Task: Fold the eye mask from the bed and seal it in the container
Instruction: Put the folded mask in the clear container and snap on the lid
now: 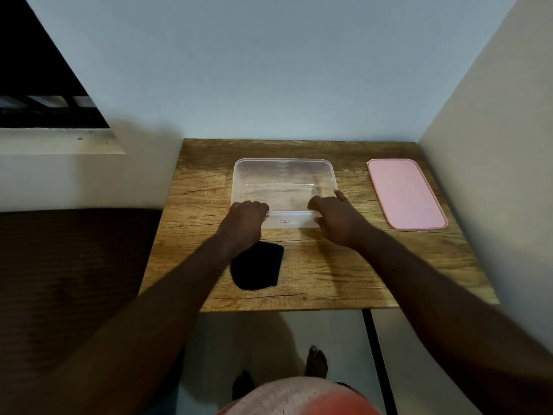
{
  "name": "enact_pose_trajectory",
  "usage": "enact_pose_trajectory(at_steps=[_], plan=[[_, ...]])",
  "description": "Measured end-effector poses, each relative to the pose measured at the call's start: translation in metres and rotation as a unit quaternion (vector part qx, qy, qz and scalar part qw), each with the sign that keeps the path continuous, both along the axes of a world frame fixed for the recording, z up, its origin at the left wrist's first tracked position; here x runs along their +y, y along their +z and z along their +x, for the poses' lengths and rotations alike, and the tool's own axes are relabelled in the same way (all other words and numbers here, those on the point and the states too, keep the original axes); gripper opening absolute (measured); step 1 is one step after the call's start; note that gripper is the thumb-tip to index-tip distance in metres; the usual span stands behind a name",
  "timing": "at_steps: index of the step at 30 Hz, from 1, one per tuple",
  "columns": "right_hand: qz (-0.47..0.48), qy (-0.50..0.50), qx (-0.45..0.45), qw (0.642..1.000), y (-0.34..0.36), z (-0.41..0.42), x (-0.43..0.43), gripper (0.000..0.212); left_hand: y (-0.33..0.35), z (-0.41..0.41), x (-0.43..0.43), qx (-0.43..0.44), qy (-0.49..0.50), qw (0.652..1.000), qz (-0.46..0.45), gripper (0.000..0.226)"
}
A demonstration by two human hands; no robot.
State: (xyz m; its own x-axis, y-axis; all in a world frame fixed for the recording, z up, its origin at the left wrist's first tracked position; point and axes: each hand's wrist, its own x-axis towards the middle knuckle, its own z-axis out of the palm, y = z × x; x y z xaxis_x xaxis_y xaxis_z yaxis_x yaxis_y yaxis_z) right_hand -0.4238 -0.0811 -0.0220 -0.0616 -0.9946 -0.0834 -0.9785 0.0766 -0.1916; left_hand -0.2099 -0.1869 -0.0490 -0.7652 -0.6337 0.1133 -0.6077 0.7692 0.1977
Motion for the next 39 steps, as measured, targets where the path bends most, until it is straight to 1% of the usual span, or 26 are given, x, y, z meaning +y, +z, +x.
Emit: enact_pose_trajectory(at_steps=[2,3,4,5,6,7,8,9,11,13,15,17,19,21,23,26,29,32,34,36,37,38,39], plan=[[-0.085,-0.025,-0.058,0.994,0.002,0.006,0.007,0.046,0.004,0.005,0.001,0.083,-0.029,0.996,0.005,0.029],[-0.152,-0.040,-0.091,0.983,0.004,0.013,0.011,0.044,0.009,0.008,0.003,0.140,-0.036,0.990,0.001,0.028],[-0.224,-0.059,-0.127,0.964,0.005,0.021,0.017,0.038,0.013,0.010,0.007,0.210,-0.028,0.977,-0.010,0.024],[-0.281,-0.079,-0.168,0.942,0.006,0.032,0.024,0.029,0.018,0.014,0.012,0.290,-0.005,0.957,-0.025,0.019],[-0.306,-0.095,-0.212,0.923,0.005,0.043,0.031,0.020,0.021,0.017,0.019,0.361,0.031,0.931,-0.030,0.015],[-0.300,-0.099,-0.253,0.915,0.001,0.056,0.037,0.013,0.021,0.021,0.027,0.413,0.072,0.908,-0.023,0.013],[-0.272,-0.093,-0.280,0.916,-0.004,0.068,0.043,0.010,0.018,0.025,0.035,0.440,0.105,0.892,-0.009,0.012],[-0.230,-0.085,-0.293,0.924,-0.012,0.079,0.047,0.010,0.011,0.030,0.041,0.442,0.128,0.888,0.010,0.012],[-0.141,-0.066,-0.274,0.949,-0.030,0.095,0.051,0.022,-0.009,0.039,0.051,0.401,0.154,0.901,0.065,0.013],[-0.074,-0.052,-0.233,0.968,-0.044,0.105,0.049,0.039,-0.029,0.047,0.054,0.331,0.182,0.918,0.119,0.022],[-0.041,-0.038,-0.204,0.977,-0.052,0.113,0.045,0.048,-0.041,0.053,0.050,0.259,0.207,0.930,0.157,0.032],[-0.020,-0.029,-0.175,0.984,-0.057,0.120,0.040,0.050,-0.045,0.055,0.044,0.208,0.207,0.935,0.200,0.030],[-0.010,-0.027,-0.142,0.989,-0.060,0.123,0.037,0.049,-0.045,0.054,0.036,0.155,0.181,0.944,0.229,0.025],[-0.013,-0.031,-0.119,0.992,-0.062,0.126,0.036,0.046,-0.043,0.053,0.027,0.107,0.159,0.946,0.261,0.024],[-0.013,-0.037,-0.102,0.994,-0.064,0.128,0.036,0.045,-0.040,0.051,0.021,0.076,0.155,0.939,0.298,0.025],[-0.007,-0.049,-0.094,0.994,-0.067,0.130,0.038,0.047,-0.034,0.046,0.015,0.053,0.176,0.917,0.353,0.027],[-0.011,-0.054,-0.087,0.995,-0.070,0.131,0.040,0.048,-0.025,0.041,0.013,-0.010,0.165,0.921,0.354,0.022],[-0.016,-0.055,-0.078,0.995,-0.073,0.131,0.042,0.048,-0.020,0.041,0.014,-0.018,0.160,0.921,0.354,0.022],[-0.024,-0.058,-0.092,0.994,-0.075,0.131,0.044,0.047,-0.018,0.043,0.017,0.003,0.159,0.921,0.356,0.023],[-0.063,-0.081,-0.156,0.982,-0.076,0.128,0.047,0.045,-0.016,0.048,0.019,0.037,0.160,0.913,0.374,0.024],[-0.090,-0.117,-0.214,0.966,-0.075,0.128,0.050,0.044,-0.014,0.050,0.021,0.051,0.158,0.908,0.384,0.024],[-0.115,-0.168,-0.283,0.937,-0.072,0.128,0.053,0.044,-0.013,0.053,0.022,0.065,0.154,0.903,0.396,0.024],[-0.134,-0.224,-0.345,0.901,-0.068,0.129,0.055,0.044,-0.012,0.055,0.023,0.086,0.150,0.895,0.410,0.023]])
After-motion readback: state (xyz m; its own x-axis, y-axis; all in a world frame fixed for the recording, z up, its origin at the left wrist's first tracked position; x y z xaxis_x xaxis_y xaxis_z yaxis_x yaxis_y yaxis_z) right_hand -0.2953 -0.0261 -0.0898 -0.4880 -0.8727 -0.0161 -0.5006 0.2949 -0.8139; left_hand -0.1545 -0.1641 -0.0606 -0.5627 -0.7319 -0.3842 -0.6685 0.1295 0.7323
